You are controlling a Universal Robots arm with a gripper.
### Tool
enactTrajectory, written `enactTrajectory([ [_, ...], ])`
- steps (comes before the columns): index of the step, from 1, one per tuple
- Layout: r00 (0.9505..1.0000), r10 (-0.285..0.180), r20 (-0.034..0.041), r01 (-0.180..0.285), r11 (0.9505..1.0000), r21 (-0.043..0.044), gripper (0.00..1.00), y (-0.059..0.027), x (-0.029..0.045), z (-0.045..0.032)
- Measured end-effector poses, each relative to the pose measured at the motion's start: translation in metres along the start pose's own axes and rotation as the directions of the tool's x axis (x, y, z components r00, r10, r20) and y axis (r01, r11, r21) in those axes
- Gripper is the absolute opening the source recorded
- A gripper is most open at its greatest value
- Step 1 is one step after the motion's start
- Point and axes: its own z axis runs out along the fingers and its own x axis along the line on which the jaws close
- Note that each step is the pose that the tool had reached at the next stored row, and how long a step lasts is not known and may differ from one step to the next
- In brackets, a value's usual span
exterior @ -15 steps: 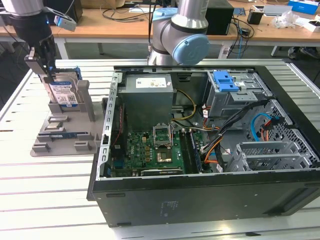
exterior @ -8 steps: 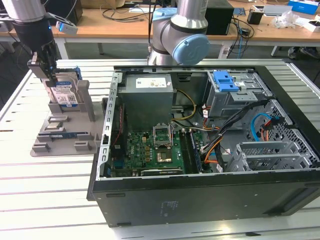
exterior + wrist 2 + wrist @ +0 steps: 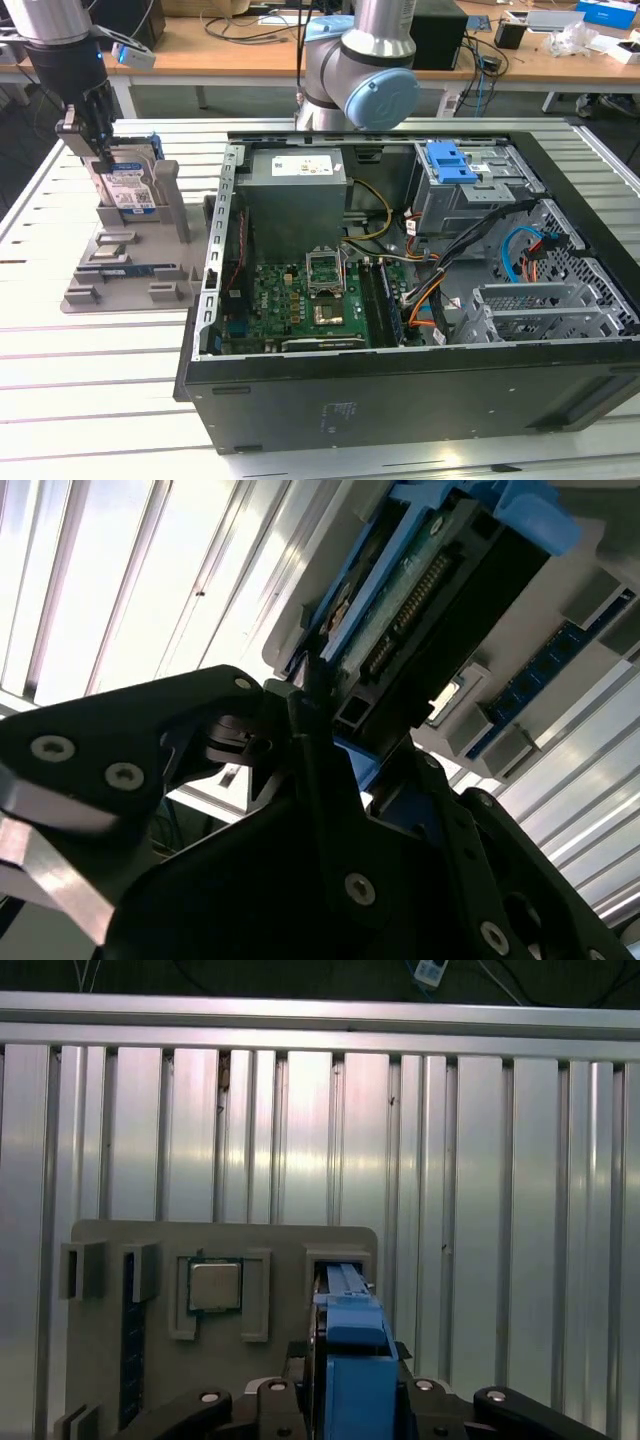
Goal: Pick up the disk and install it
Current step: 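Pick up the disk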
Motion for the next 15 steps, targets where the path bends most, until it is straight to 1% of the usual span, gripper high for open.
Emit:
enactTrajectory([
  [1, 1.0, 0.0, 0.0, 0.0, 1.0, 0.0, 0.37, 0.0, 0.0, 0.0],
  [12, 1.0, 0.0, 0.0, 0.0, 1.0, 0.0, 0.37, 0.0, 0.0, 0.0002],
  [13, 1.0, 0.0, 0.0001, 0.0, 1.0, 0.0, 0.37, 0.0001, 0.0, -0.0022],
  [14, 1.0, 0.0, 0.0001, 0.0, 1.0, 0.0001, 0.37, 0.0003, 0.0001, -0.0096],
  [15, 1.0, 0.0, 0.0, 0.0, 1.0, 0.0, 0.37, 0.0005, 0.0001, -0.0153],
])
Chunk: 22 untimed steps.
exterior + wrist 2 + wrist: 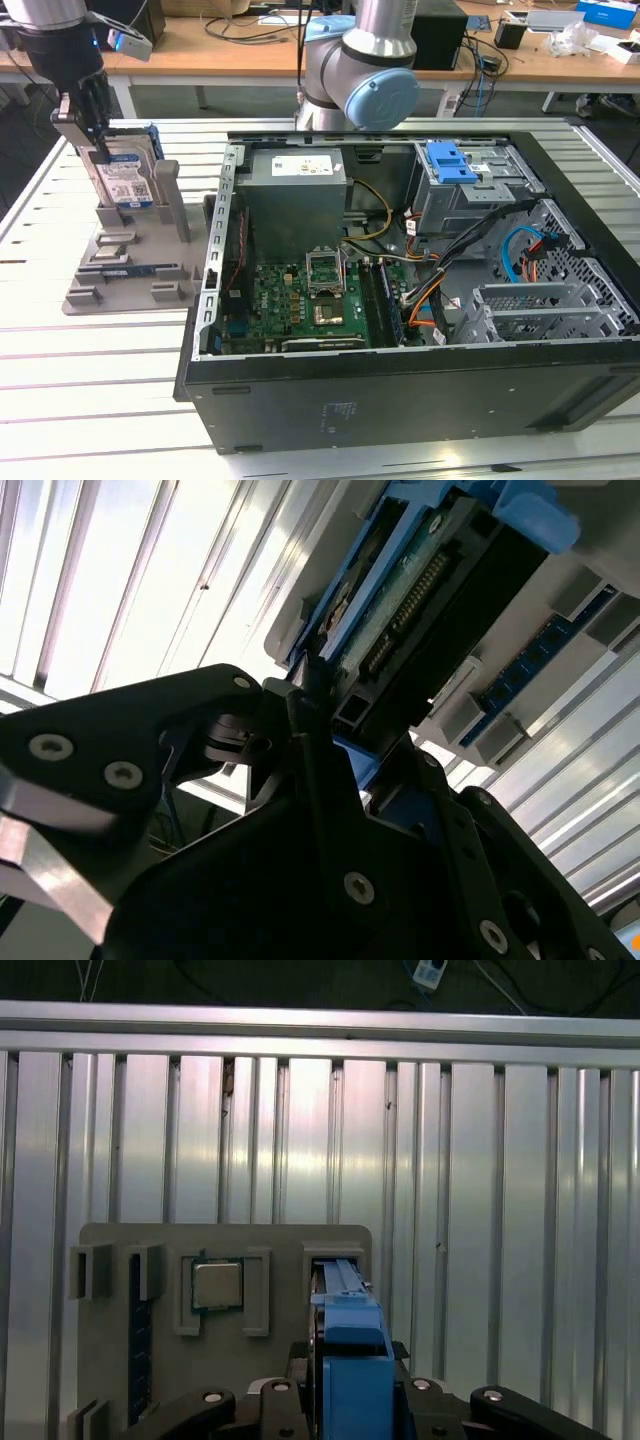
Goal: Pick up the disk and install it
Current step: 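Pick up the disk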
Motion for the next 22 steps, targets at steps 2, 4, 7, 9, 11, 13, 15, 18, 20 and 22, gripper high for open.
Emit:
enactTrajectory([
  [2, 1.0, 0.0, 0.0, 0.0, 1.0, 0.0001, 0.37, 0.0004, -0.0003, -0.0125],
  [4, 1.0, 0.0, 0.0, 0.0, 1.0, 0.0001, 0.37, 0.0007, -0.0004, -0.0218],
  [7, 1.0, 0.0, 0.0, 0.0, 1.0, 0.0001, 0.37, 0.0013, -0.0005, -0.0408],
  [9, 1.0, 0.0, 0.0, 0.0, 1.0, 0.0001, 0.37, 0.0017, -0.0004, -0.0535],
  [11, 1.0, 0.0, 0.0, 0.0, 1.0, 0.0001, 0.37, 0.0018, -0.0004, -0.0589],
  [13, 1.0, 0.0, 0.0, 0.0, 1.0, 0.0001, 0.37, 0.0019, -0.0004, -0.0626],
  [15, 1.0, 0.0, 0.0, 0.0, 1.0, 0.0, 0.37, 0.0021, -0.0003, -0.0675],
  [18, 1.0, 0.0, 0.0, 0.0, 1.0, 0.0001, 0.37, 0.0023, -0.0003, -0.0731],
  [20, 1.0, 0.0, 0.0, 0.0, 1.0, 0.0001, 0.37, 0.0024, -0.0003, -0.0757],
  [22, 1.0, 0.0, 0.0, 0.0, 1.0, 0.0, 0.37, 0.0025, -0.0003, -0.0796],
])
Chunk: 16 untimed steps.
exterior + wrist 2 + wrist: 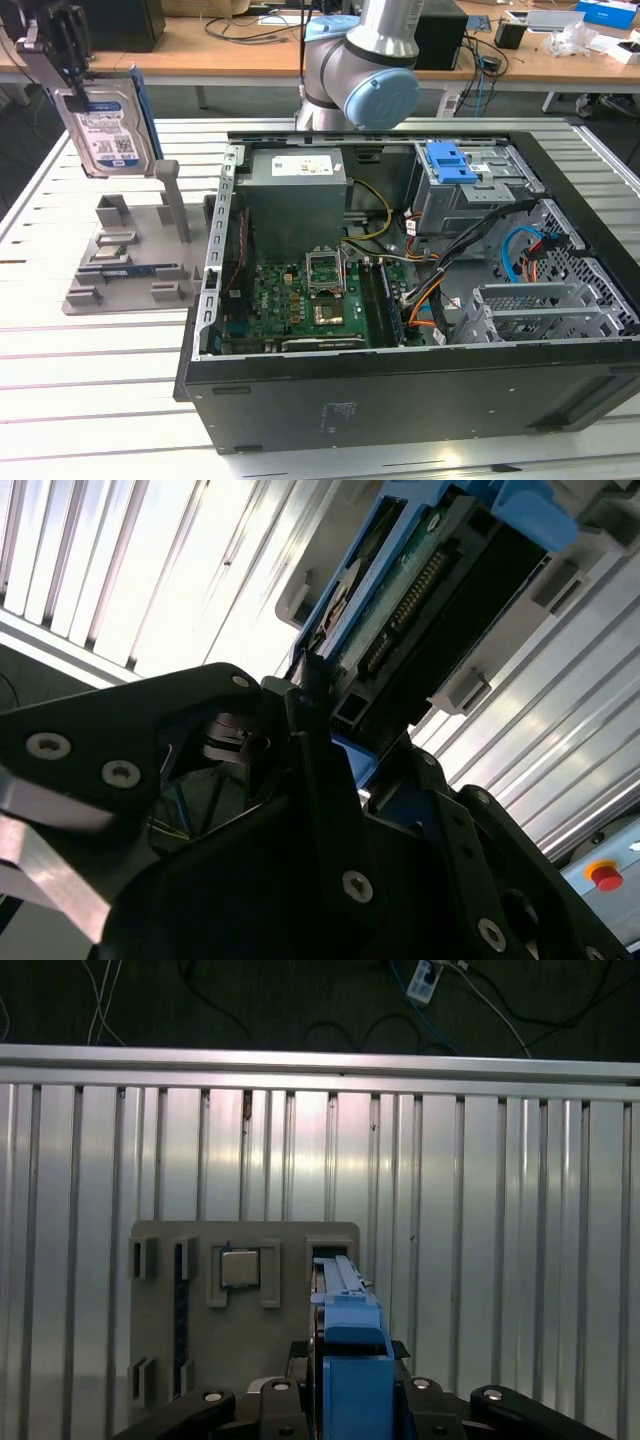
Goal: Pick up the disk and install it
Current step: 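Pick up the disk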
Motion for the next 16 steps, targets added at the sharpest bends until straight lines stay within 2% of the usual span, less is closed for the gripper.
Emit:
enactTrajectory([
  [7, 1.0, 0.0, 0.0, 0.0, 1.0, 0.0, 0.37, 0.0003, 0.0001, -0.0089],
  [16, 1.0, 0.0, 0.0001, 0.0, 1.0, 0.0, 0.37, 0.0009, 0.0002, -0.0266],
])
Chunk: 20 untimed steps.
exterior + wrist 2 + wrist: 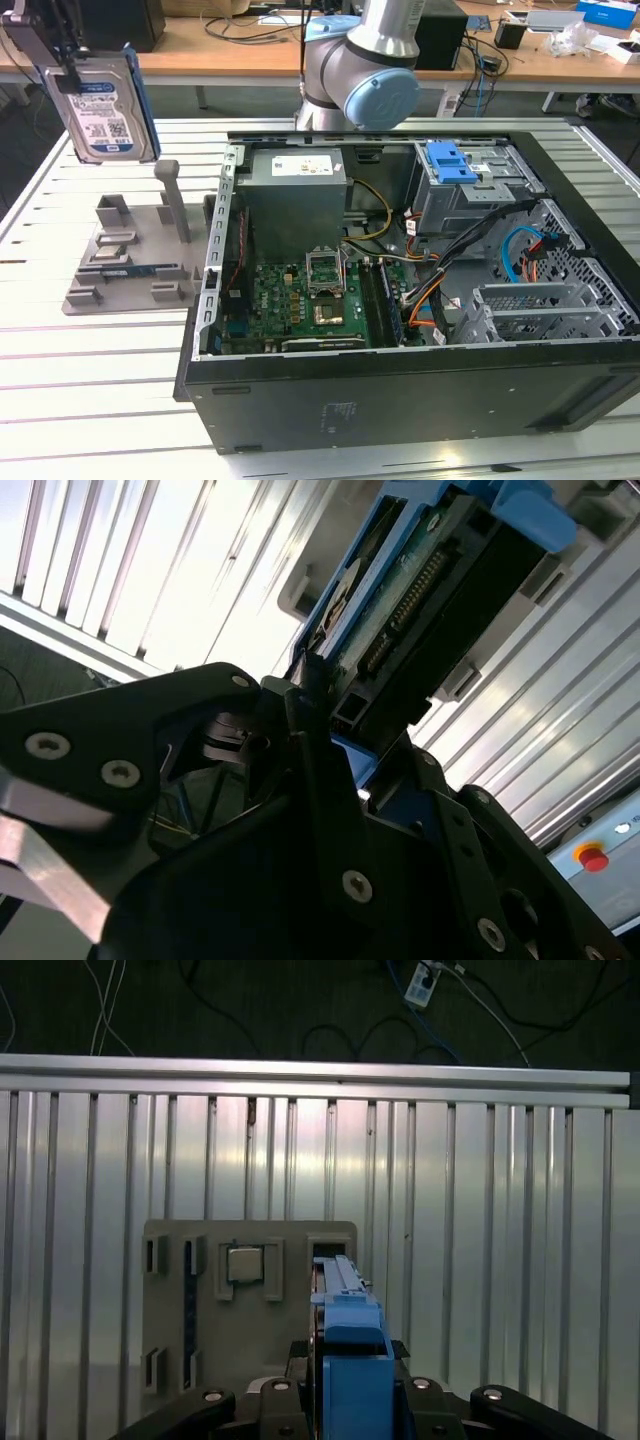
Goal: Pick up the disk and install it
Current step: 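Pick up the disk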
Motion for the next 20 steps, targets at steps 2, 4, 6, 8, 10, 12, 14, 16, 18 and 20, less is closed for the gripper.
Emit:
enactTrajectory([
  [2, 1.0, 0.0, 0.0, 0.0, 1.0, 0.0, 0.37, 0.0001, 0.0, -0.0036],
  [4, 1.0, 0.0, 0.0001, 0.0, 1.0, 0.0001, 0.37, 0.0003, 0.0001, -0.009],
  [6, 1.0, 0.0, 0.0001, 0.0, 1.0, 0.0001, 0.37, 0.0004, 0.0001, -0.012],
  [8, 1.0, 0.0, 0.0001, 0.0, 1.0, 0.0, 0.37, 0.0005, 0.0002, -0.0162],
  [10, 1.0, 0.0, 0.0001, 0.0, 1.0, 0.0, 0.37, 0.0006, 0.0002, -0.0202],
  [12, 1.0, 0.0, 0.0001, 0.0, 1.0, 0.0001, 0.37, 0.0008, 0.0002, -0.024],
  [14, 1.0, 0.0, 0.0001, 0.0, 1.0, 0.0001, 0.37, 0.0009, 0.0003, -0.0279],
  [16, 1.0, 0.0, 0.0001, 0.0, 1.0, 0.0001, 0.37, 0.0011, 0.0003, -0.0343],
  [18, 1.0, 0.0, 0.0001, 0.0, 1.0, 0.0001, 0.37, 0.0012, 0.0004, -0.0375],
  [20, 1.0, 0.0, 0.0001, 0.0, 1.0, 0.0001, 0.37, 0.0013, 0.0004, -0.0418],
])
